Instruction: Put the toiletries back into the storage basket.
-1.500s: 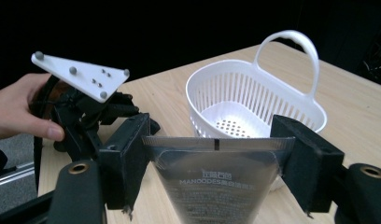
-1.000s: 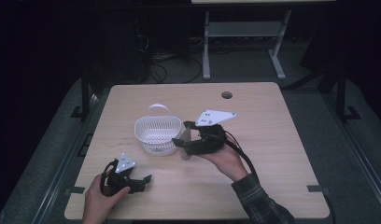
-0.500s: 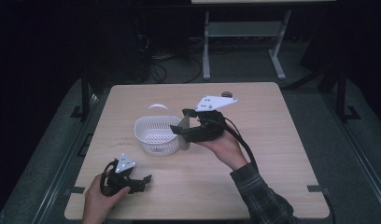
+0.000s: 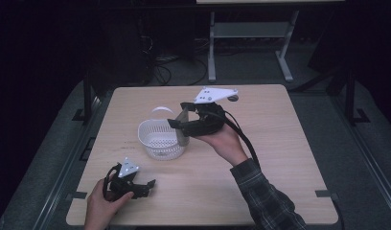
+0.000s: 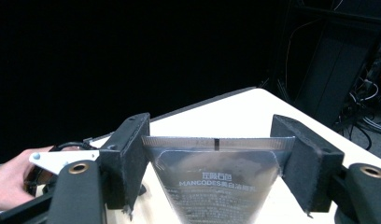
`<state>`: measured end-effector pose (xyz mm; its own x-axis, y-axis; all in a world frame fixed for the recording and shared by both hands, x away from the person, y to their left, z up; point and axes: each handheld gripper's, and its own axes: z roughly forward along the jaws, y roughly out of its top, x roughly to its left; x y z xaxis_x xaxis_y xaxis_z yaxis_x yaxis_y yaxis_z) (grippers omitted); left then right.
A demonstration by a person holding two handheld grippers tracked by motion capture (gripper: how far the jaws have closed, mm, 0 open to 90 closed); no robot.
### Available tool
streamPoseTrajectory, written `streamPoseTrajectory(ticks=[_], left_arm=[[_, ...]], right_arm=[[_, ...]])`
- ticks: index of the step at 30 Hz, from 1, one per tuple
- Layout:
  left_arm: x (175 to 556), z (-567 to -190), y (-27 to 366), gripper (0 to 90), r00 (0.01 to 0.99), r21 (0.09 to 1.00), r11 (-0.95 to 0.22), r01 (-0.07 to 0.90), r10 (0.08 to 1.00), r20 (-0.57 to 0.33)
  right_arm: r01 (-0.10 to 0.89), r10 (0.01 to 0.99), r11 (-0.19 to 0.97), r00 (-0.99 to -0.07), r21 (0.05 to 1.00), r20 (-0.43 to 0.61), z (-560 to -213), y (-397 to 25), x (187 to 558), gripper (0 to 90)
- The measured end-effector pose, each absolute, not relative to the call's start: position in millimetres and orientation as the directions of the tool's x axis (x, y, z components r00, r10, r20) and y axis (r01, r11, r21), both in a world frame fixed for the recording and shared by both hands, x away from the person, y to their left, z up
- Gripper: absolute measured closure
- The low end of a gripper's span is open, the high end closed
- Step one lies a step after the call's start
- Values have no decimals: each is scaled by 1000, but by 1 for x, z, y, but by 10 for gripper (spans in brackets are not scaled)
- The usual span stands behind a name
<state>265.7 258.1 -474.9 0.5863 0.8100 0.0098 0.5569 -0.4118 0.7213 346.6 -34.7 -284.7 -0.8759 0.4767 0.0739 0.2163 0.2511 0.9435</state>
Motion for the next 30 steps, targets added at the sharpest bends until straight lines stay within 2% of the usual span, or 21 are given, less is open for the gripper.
streamPoseTrajectory(ticks=[13, 30], left_arm=[[266, -475, 258, 128, 584, 723, -409, 557, 811, 9], [266, -475, 258, 128, 586, 724, -409, 555, 810, 9]], right_arm=[[214, 484, 236, -872, 948, 77, -278, -25, 358, 299], [236, 489, 237, -867, 942, 94, -291, -12, 374, 299]])
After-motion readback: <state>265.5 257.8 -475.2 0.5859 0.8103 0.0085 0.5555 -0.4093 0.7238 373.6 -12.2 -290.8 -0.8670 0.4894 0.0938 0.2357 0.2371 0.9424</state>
